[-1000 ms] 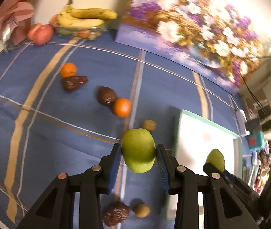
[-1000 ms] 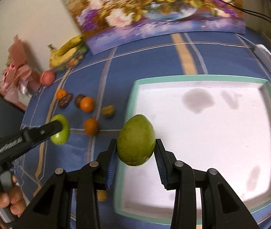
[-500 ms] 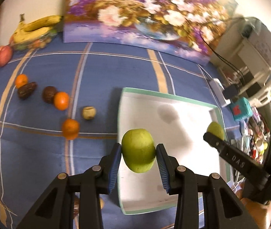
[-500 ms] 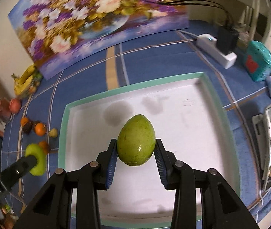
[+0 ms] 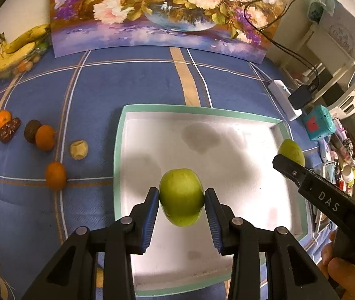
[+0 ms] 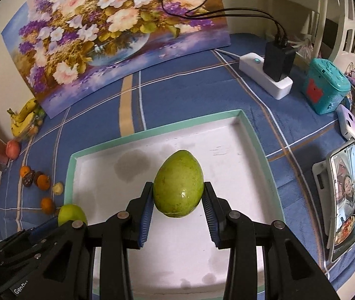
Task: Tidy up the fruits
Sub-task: 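Carry the guava in the right gripper over the white tray and lower it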
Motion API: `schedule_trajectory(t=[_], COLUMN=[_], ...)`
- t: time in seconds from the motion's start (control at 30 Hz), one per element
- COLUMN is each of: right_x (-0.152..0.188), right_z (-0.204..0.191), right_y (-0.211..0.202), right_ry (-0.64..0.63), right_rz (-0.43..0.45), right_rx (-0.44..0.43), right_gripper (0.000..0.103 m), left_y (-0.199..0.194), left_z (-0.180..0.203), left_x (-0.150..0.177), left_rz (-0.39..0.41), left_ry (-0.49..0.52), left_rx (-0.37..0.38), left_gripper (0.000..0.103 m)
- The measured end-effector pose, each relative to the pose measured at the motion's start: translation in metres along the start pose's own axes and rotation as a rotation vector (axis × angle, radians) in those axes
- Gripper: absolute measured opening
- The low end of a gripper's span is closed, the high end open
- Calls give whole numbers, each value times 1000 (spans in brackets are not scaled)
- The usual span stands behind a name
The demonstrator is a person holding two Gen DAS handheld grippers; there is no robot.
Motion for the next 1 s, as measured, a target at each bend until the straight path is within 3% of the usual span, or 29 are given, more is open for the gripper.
schedule_trajectory(t=[0.43,0.63,1.0], right_x=[16,25,29], right_z=[15,21,22], right_y=[31,44,48], right_ry=[6,-7,-11], right_rz=[-87,-132,-143], right_rx=[38,83,87], right_gripper=[40,40,40], left_y=[33,32,30], left_z=[-8,-7,-11], left_x=[12,13,11], left_rz=[-79,-73,-71], left_ry=[-2,-1,-11], left_rx=[-69,-66,-77], left_gripper=[40,40,42])
Point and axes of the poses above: each gripper's, at about its wrist camera, not at the fingertips, and y roughly the way its jaws point, z to its right, x to its underside, the point moved 9 cm from there along y, roughly the way its jaws point, and after that the axes turned 5 degrees about -y, right-handed, at the moved point
